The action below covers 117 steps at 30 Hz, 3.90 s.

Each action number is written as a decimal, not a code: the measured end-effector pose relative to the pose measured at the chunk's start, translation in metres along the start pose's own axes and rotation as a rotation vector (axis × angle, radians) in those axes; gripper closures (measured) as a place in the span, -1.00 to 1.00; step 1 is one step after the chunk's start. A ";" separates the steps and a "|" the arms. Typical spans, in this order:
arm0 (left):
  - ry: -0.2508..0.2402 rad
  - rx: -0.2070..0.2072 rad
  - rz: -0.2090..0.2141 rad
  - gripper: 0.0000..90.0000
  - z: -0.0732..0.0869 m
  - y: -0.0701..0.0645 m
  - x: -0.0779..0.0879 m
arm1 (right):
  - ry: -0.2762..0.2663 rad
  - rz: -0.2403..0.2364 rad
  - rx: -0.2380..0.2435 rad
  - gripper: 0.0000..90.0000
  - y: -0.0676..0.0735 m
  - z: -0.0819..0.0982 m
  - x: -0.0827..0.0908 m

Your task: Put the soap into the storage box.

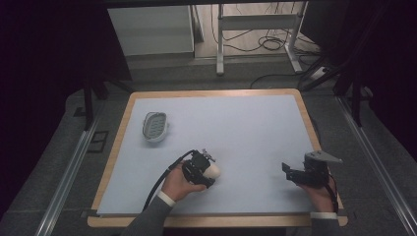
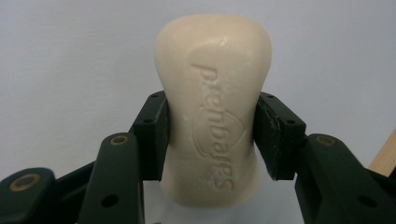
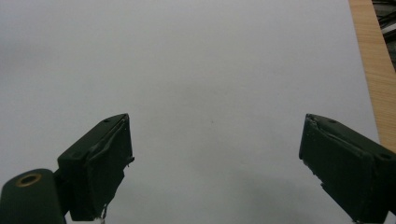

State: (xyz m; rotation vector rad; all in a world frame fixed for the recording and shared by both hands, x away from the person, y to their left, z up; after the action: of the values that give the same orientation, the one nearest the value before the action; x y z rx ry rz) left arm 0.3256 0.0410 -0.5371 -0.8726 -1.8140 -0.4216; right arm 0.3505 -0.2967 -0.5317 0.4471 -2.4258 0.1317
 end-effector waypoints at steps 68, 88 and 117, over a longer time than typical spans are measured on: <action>-0.037 -0.029 -0.021 0.10 -0.007 0.019 0.032 | 0.015 0.017 0.003 -0.79 -0.002 0.002 -0.003; -0.062 0.010 -0.026 0.10 -0.004 0.040 0.048 | 0.027 0.017 0.005 -0.79 -0.002 0.004 -0.005; -0.093 0.052 -0.061 0.10 -0.007 0.066 0.063 | 0.030 0.019 0.006 -0.79 -0.002 0.005 -0.005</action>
State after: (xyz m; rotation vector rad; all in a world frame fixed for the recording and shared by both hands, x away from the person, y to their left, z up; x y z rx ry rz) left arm 0.3649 0.1041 -0.4842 -0.8141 -1.9321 -0.3764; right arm 0.3521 -0.2984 -0.5388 0.4217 -2.4015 0.1528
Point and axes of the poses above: each handheld gripper's, and its own axes: x roughly backward along the jaws, z roughly out of its underside, y roughly to its left, the point moved 5 cm from there along -x, roughly forward along the jaws, and after that the axes turned 2 degrees about y, right-handed, at the moved point
